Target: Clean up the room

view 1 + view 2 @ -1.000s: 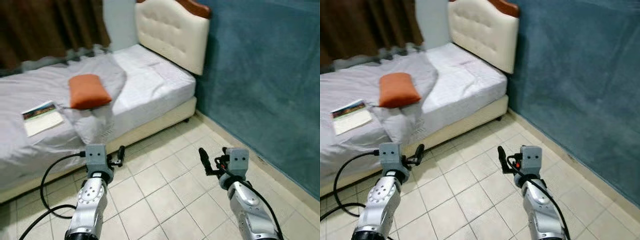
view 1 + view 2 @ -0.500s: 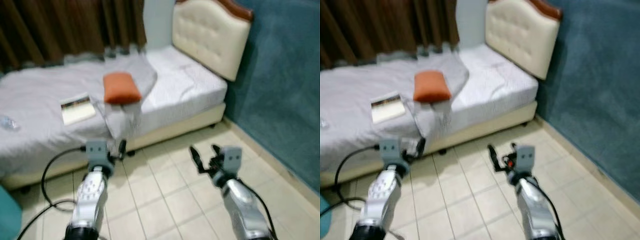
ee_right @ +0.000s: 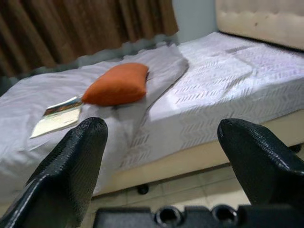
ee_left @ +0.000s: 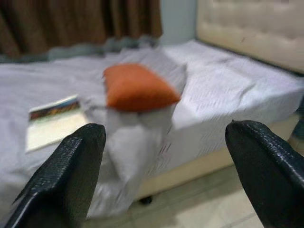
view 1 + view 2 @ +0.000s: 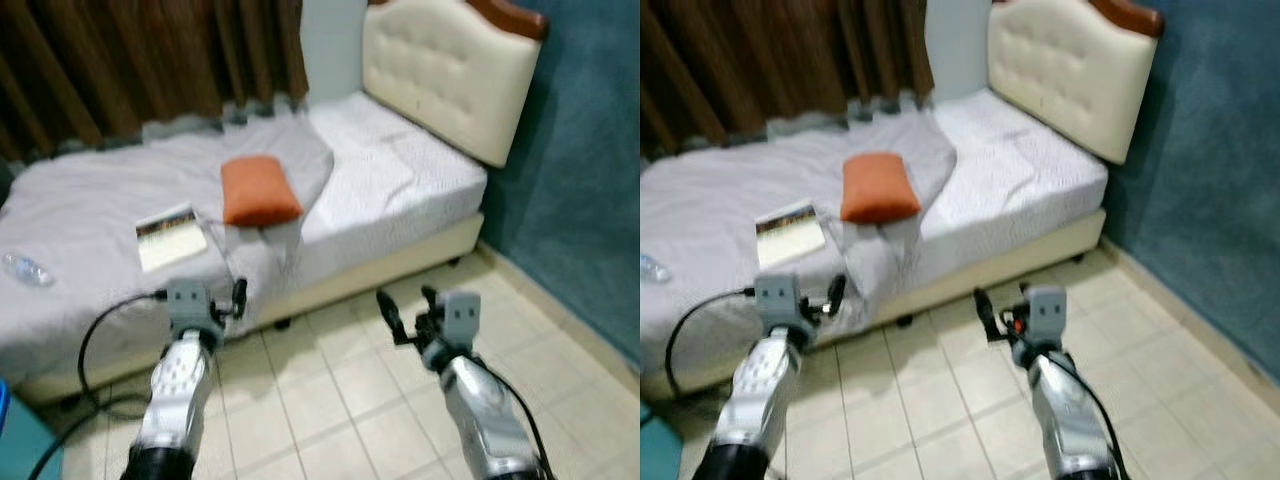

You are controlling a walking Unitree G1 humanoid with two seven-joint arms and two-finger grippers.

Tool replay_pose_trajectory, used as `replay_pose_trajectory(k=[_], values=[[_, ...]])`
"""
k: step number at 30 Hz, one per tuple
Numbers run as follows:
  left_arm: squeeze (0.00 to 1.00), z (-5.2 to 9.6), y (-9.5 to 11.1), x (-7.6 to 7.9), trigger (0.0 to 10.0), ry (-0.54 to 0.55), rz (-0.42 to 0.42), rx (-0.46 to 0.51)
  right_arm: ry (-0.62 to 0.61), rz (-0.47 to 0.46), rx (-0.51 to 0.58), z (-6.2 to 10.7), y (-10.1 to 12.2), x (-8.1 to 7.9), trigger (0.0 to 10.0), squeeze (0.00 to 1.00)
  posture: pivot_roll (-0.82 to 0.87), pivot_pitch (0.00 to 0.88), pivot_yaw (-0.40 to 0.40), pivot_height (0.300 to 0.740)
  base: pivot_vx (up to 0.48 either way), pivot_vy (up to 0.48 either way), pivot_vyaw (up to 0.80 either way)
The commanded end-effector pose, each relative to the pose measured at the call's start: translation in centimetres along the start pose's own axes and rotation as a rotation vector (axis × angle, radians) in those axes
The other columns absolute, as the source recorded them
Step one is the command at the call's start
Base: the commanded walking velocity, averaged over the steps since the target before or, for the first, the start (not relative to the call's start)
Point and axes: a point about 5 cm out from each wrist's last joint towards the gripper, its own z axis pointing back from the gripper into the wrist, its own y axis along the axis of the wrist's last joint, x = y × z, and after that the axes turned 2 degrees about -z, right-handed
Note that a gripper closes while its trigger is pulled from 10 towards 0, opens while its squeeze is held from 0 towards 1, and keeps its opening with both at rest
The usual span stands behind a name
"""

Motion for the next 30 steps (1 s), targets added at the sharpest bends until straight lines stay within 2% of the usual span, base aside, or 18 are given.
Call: replay_pose_trajectory(k=[1, 4, 6, 13, 21, 25, 27, 30], values=[[0.0, 0.2, -0.1, -1.4, 10.0, 0.031, -0.015, -0.002, 0.006, 0.006, 0.031, -0.4, 0.5, -0.7, 10.0, 0.0, -0.12, 0.0, 0.069, 0.74, 0.48, 0.0, 0.62], [0.0, 0.1, 0.4, -1.5, 10.0, 0.021, -0.016, 0.023, -0.024, 0.128, 0.103, -0.5, 1.8, -0.4, 10.0, 0.0, -0.12, 0.0, 0.068, 0.74, 0.48, 0.0, 0.21], [0.0, 0.0, 0.6, -1.5, 10.0, 0.024, -0.01, 0.036, -0.068, 0.207, 0.104, -0.9, 2.3, -0.1, 10.0, 0.0, -0.12, 0.0, 0.068, 0.74, 0.48, 0.0, 0.0], [0.0, 0.0, 0.2, -1.3, 10.0, 0.024, 0.007, 0.021, -0.043, 0.151, 0.093, -1.1, 2.3, -0.3, 10.0, 0.0, -0.13, 0.0, 0.064, 0.74, 0.48, 0.0, 0.0], [0.0, 0.8, -1.7, -1.3, 10.0, 0.031, 0.072, -0.049, -0.023, 0.147, 0.052, -0.3, 1.2, -0.6, 10.0, 0.0, -0.14, 0.006, 0.034, 0.74, 0.48, 0.0, 0.0], [0.0, 1.2, -2.2, -1.0, 10.0, 0.018, 0.067, -0.059, -0.009, 0.149, 0.02, 0.3, 0.6, -0.5, 10.0, 0.0, -0.14, 0.015, 0.022, 0.74, 0.48, 0.0, 0.0], [0.0, 1.4, -2.4, -0.4, 10.0, 0.007, 0.06, -0.058, -0.003, 0.15, -0.014, 0.9, 0.1, -0.1, 10.0, 0.0, -0.16, 0.027, -0.006, 0.74, 0.48, 0.0, 0.0], [0.0, 1.3, -2.5, 0.2, 10.0, -0.002, 0.067, -0.06, -0.009, 0.15, -0.032, 0.9, 0.0, 0.5, 10.0, 0.0, -0.16, 0.024, -0.007, 0.74, 0.48, 0.0, 0.0]])
